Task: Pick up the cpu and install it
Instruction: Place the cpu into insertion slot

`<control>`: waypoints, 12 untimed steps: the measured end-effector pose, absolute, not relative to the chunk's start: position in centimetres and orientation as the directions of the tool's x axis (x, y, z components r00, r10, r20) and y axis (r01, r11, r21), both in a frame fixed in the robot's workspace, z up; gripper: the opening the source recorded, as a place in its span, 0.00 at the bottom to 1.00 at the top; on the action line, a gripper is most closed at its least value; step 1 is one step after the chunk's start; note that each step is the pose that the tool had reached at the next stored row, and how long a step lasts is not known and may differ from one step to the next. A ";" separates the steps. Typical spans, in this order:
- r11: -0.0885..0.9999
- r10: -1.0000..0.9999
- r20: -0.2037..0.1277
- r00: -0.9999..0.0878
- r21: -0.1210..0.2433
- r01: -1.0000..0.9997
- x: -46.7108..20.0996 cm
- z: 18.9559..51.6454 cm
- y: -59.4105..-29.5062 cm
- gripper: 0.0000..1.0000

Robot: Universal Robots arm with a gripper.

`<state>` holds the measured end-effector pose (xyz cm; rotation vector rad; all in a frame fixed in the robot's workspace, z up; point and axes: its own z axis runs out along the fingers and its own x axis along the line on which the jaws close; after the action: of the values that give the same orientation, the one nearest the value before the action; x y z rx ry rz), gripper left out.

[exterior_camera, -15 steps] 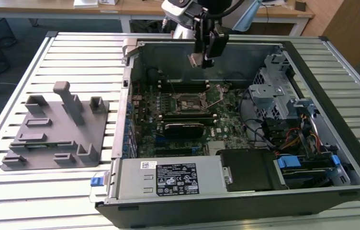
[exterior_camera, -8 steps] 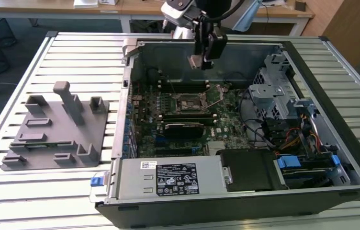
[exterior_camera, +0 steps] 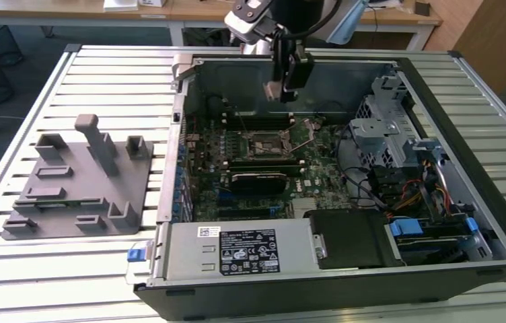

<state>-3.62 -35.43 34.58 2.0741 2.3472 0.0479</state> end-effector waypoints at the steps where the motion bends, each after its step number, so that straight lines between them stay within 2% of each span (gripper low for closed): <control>1: 0.122 0.992 0.014 -0.123 0.028 0.992 -3.6 34.4 -35.3 0.53; 12: 0.098 0.995 0.011 -0.098 0.027 0.995 -3.6 32.6 -35.2 0.53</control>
<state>-3.57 -35.21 32.60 2.1026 2.3204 0.0435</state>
